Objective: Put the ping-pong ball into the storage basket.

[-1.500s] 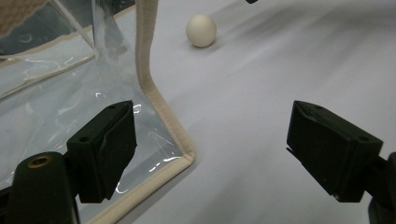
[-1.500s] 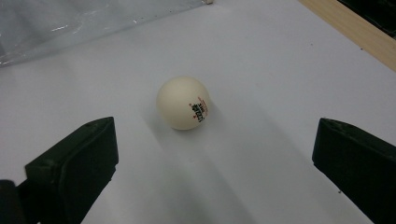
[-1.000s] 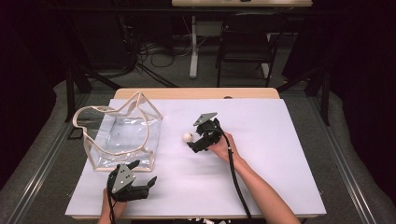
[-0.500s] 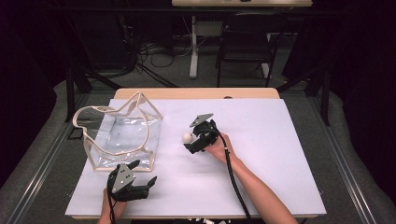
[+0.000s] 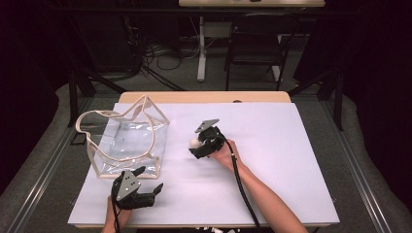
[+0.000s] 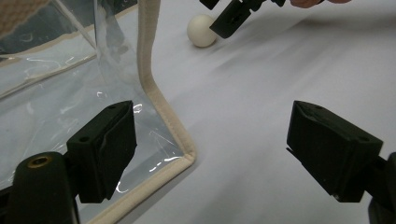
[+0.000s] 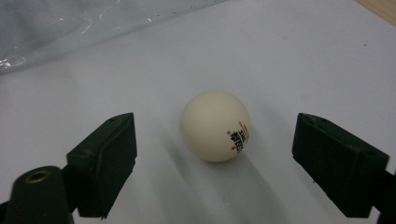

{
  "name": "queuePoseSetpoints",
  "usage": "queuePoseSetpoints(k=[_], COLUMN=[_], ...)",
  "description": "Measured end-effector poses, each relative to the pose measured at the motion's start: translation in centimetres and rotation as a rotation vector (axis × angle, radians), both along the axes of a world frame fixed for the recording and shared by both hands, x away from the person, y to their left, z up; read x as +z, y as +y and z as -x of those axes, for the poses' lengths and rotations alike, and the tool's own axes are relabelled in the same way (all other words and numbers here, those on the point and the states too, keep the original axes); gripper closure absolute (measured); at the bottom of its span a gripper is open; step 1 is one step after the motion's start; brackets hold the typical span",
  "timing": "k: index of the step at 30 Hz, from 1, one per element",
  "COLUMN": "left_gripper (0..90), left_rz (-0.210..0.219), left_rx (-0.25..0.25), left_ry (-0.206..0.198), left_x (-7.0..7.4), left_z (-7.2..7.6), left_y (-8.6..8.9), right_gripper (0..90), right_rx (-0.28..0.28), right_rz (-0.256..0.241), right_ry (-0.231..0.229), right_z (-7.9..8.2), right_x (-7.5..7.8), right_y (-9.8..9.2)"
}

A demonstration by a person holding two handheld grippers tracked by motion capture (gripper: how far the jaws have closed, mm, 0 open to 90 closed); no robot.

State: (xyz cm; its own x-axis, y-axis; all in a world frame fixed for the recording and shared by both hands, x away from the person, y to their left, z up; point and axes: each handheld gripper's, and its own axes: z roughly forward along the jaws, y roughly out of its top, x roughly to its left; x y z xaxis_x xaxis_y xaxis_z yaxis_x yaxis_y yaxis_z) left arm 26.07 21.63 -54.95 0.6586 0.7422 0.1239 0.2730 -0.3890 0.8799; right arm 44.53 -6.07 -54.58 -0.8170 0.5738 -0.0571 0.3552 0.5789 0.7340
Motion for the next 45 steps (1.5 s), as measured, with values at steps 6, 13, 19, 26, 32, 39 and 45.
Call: queuePoseSetpoints(k=[6,13,19,26,32,39,45], left_gripper=[16.3,16.3,16.3,16.2,16.3,16.2,16.3], left_rz=[-0.002,-0.001,-0.004,-0.004,-0.004,-0.005,-0.004], left_rx=[-0.001,-0.001,-0.001,-0.002,-0.003,-0.003,-0.003], left_ry=[0.001,0.001,0.002,0.002,0.003,0.002,0.002], left_x=[0.0,0.0,0.0,0.0,0.0,0.0,0.0], left_z=[0.0,0.0,0.0,0.0,0.1,0.1,0.1], left_y=[0.0,0.0,0.0,0.0,0.0,0.0,-0.1], right_gripper=[27.5,36.9,45.8,50.0,50.0,50.0,50.1], right_rx=[0.006,-0.011,-0.027,-0.024,-0.018,-0.027,-0.032], right_rz=[0.027,0.054,0.058,0.067,0.068,0.066,0.061], right_ry=[-0.005,-0.008,-0.002,0.002,-0.007,-0.018,-0.031], right_z=[0.0,0.0,-0.1,0.0,0.0,0.1,0.3], right_x=[-0.4,-0.8,-1.0,-1.1,-0.9,-0.4,0.4], right_y=[0.6,1.0,1.1,1.2,1.2,0.7,0.3])
